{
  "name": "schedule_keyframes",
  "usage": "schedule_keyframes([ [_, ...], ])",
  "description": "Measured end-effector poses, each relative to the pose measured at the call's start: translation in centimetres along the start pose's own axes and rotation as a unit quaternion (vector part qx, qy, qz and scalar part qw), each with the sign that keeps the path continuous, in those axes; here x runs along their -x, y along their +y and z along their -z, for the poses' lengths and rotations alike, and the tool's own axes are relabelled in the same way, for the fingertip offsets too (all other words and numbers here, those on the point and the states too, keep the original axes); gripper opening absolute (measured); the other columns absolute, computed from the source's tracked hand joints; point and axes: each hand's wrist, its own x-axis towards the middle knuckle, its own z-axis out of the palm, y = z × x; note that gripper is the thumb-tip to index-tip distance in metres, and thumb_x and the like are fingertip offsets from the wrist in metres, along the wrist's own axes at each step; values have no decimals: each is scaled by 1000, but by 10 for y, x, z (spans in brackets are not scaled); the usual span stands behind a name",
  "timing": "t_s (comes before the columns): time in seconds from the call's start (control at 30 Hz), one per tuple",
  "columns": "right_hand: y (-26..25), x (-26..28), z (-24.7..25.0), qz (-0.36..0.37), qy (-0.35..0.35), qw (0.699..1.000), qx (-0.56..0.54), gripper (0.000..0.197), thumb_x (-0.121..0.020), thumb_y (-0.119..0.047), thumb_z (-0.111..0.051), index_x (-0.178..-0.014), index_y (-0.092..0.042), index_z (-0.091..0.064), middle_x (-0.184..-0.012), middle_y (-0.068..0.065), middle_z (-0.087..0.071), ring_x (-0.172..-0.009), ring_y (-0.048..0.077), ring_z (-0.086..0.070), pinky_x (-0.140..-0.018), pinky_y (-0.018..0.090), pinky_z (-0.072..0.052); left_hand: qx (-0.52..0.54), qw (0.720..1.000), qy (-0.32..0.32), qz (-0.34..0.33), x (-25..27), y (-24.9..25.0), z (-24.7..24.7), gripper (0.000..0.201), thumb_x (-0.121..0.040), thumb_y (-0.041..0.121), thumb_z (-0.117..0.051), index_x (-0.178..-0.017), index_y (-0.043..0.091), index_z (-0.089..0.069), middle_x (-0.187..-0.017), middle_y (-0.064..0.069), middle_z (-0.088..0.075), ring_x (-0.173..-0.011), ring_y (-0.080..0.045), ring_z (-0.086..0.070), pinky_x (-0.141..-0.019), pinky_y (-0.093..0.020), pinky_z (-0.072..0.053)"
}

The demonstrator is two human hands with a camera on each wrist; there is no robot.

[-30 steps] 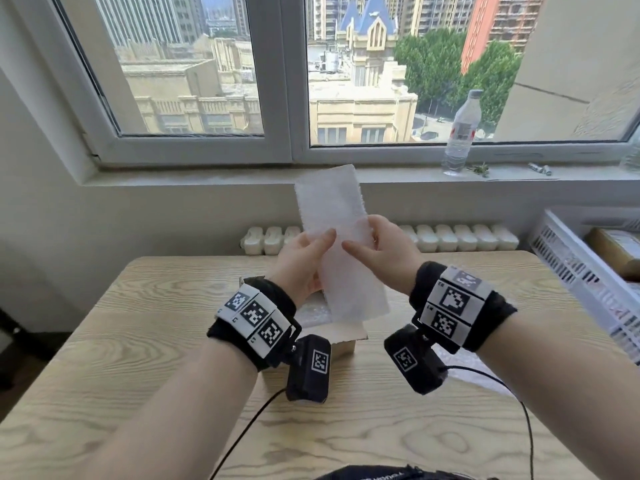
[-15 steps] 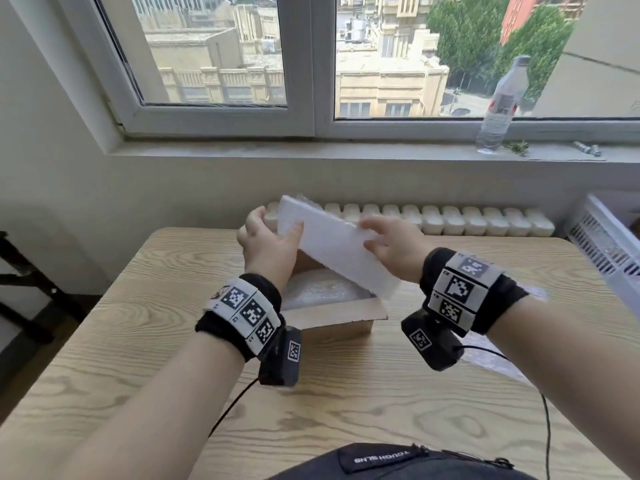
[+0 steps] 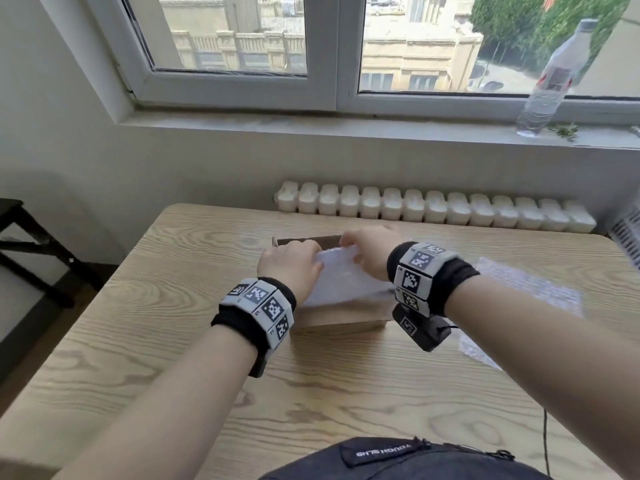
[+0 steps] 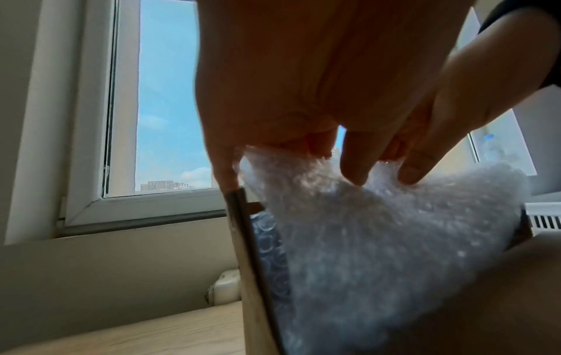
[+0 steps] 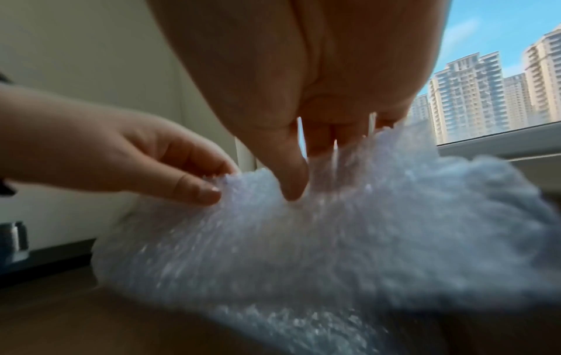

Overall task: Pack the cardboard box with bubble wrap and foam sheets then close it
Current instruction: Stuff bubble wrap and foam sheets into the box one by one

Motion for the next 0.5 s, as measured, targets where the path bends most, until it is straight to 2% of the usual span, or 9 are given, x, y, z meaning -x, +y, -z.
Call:
schedule_keyframes([
  [0.1,-2,-2,-13,9,115,993,23,44,-84,0,-53,-123,-21,-48,-125,5,-50,-119,25,-42,-102,38,-34,-96,995,0,-9,-14,6,-3,25,-97,29,-40,-117,21,-54,-116,-4,-63,-109,-27,-58,-91,-38,-40],
  [0.17,-2,1,-21,25,137,990,34,34,-85,-2,-53,-116,-16,-51,-119,7,-50,-113,26,-44,-96,36,-40,-136,990,-5,-24,-21,9,-7,23,-96,24,-42,-116,20,-52,-117,-4,-62,-110,-26,-57,-91,-38,-37],
  [0.27,0,8,-39,10,70,997,24,27,-90,-12,-49,-118,-14,-49,-121,10,-47,-114,29,-44,-89,38,-44,-157,987,-34,-27,-25,14,-14,22,-93,18,-43,-112,20,-53,-115,-4,-60,-111,-27,-55,-90,-39,-36],
  [0.37,3,9,-56,-32,12,999,18,32,-94,-24,-46,-126,-20,-44,-130,12,-36,-120,33,-33,-94,41,-42,-157,987,-14,-26,-22,17,-14,22,-90,12,-44,-109,19,-54,-115,-5,-57,-112,-27,-51,-93,-38,-35],
  [0.43,4,7,-65,-43,-10,999,0,40,-93,-22,-47,-132,-22,-40,-135,13,-33,-125,36,-28,-95,42,-40,-148,988,5,-40,-11,21,-17,26,-90,11,-40,-111,17,-53,-118,-6,-53,-114,-29,-47,-94,-39,-35],
  [0.5,3,7,-73,-51,-39,997,-36,48,-92,-17,-46,-138,-22,-33,-141,14,-27,-134,40,-18,-102,44,-37,-140,988,-15,-58,5,28,-26,33,-90,13,-33,-116,16,-52,-122,-7,-51,-116,-30,-46,-96,-39,-35],
])
